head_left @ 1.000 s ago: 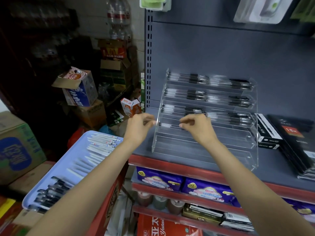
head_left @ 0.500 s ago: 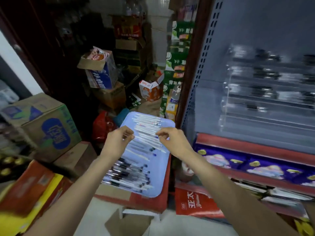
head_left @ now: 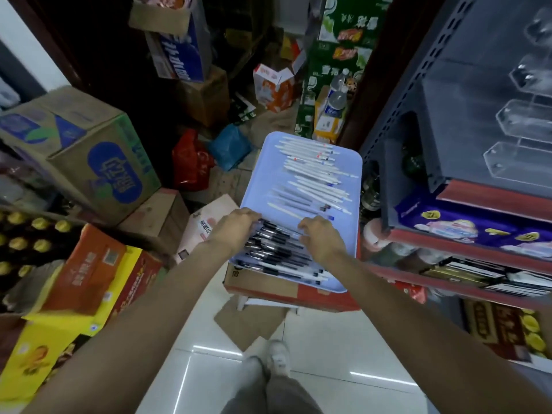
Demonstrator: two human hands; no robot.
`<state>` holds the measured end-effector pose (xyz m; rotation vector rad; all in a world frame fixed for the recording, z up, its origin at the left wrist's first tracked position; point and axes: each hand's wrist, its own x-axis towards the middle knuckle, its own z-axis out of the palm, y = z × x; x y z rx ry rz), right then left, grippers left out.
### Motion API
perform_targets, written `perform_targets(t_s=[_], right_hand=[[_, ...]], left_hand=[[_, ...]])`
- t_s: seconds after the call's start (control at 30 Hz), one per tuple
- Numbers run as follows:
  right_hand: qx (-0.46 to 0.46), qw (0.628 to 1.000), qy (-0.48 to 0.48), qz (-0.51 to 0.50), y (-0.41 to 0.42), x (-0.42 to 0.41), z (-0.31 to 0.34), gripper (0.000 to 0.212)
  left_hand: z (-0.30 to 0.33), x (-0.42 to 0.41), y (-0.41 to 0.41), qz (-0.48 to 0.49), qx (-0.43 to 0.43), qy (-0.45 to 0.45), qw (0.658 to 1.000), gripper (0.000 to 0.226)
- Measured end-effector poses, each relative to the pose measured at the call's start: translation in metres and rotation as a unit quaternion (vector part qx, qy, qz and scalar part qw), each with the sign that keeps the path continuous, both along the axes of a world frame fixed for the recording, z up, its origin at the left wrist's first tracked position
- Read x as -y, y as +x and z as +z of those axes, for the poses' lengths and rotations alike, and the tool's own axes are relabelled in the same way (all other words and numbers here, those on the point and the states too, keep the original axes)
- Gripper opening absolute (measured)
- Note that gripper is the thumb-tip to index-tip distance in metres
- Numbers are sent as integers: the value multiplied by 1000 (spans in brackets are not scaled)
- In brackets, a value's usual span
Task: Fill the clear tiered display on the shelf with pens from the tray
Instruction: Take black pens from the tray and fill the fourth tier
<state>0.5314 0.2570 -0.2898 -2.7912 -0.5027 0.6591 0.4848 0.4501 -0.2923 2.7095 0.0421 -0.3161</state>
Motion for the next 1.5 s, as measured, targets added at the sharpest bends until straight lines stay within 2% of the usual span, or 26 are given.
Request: perform_targets(t_s=[0.1, 0.17, 0.2, 0.3, 0.43, 0.53, 0.63, 0.7, 0.83, 0.97, 1.13, 1.27, 1.4, 1.5], right_hand=[[-15, 1000, -17, 1, 7, -5, -1, 26], [-33, 999, -23, 9, 13, -7, 1, 23], [-42, 999, -27, 13, 14, -7, 2, 23], [-68, 997, -25, 17, 13, -7, 3, 26], [-67, 998, 5, -13, 10, -7, 9, 25], [-58, 995, 66, -52, 5, -2, 19, 26], [-45, 983, 146, -98, -1, 7, 35, 23], [-48, 966, 212, -137, -3, 13, 49, 20], [-48, 934, 306, -177, 0, 31, 77, 22], [-45, 905, 364, -216, 13, 60, 96, 25], [6, 888, 399, -229, 34, 132, 123, 8], [87, 889, 393, -218, 51, 210, 155, 11], [65, 868, 453, -190, 68, 284, 185, 10], [32, 835, 510, -203, 83, 333, 201, 5]], left_hand=[[-13, -4, 4, -45, 22, 32, 998, 28], [-17, -3, 2, -6, 9, 20, 1000, 10], [-18, -3, 2, 34, -1, -11, 999, 9], [-8, 1, 0, 54, 9, -62, 997, 30], [-8, -2, 0, 101, 19, -130, 986, 32], [6, 0, 5, 164, 36, -222, 961, 28], [27, 8, 16, 257, 87, -310, 911, 34], [40, 18, 25, 311, 86, -355, 877, 38], [71, 60, 38, 252, 7, -457, 853, 20], [102, 102, 57, 226, 30, -522, 822, 22], [139, 167, 79, 171, 52, -501, 847, 26], [169, 241, 98, 137, 95, -489, 856, 26], [185, 317, 114, 56, 185, -420, 887, 17], [189, 355, 131, 10, 231, -339, 912, 17]])
